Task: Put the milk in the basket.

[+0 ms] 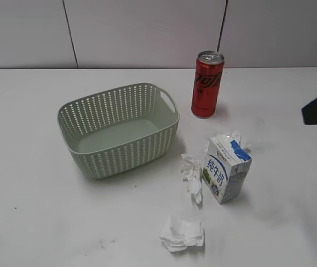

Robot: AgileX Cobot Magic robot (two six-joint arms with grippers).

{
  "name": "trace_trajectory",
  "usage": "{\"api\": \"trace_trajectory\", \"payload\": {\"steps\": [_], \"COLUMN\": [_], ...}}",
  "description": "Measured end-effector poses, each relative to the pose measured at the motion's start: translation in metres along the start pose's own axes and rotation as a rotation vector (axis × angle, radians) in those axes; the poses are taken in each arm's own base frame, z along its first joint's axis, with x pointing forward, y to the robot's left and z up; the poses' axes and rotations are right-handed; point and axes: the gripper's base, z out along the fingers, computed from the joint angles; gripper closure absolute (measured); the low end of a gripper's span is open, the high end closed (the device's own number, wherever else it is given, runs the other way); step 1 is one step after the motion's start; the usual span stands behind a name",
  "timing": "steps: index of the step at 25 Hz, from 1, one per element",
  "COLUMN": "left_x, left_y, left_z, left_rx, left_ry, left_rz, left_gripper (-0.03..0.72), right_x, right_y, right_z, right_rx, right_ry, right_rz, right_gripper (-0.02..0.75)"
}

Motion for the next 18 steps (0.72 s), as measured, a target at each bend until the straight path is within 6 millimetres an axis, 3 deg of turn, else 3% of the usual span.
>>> {"api": "trace_trajectory", "payload": {"steps": [8,14,18], "left_x": [0.000,0.000,0.000], "left_y": [0.000,0.000,0.000], "left_z": [0.000,0.000,0.000], "left_rx": [0.000,0.000,0.000], "left_ry": [0.000,0.000,0.000], "left_rz": [0.000,0.000,0.000], "left_gripper": [0.449,0.449,0.449], "right_x": [-0.044,-0.058,-0.059], "right_y": [0.059,0.089,0.097], "right_z": [0.044,0.078,0.103], "right_rx": [-0.061,-0.043,-0.021], "right_ry": [0.173,0.301,0.357], "right_rz": [-0.146,-0.212,-0.219], "right_gripper": [0.111,0.116,0.123]}}
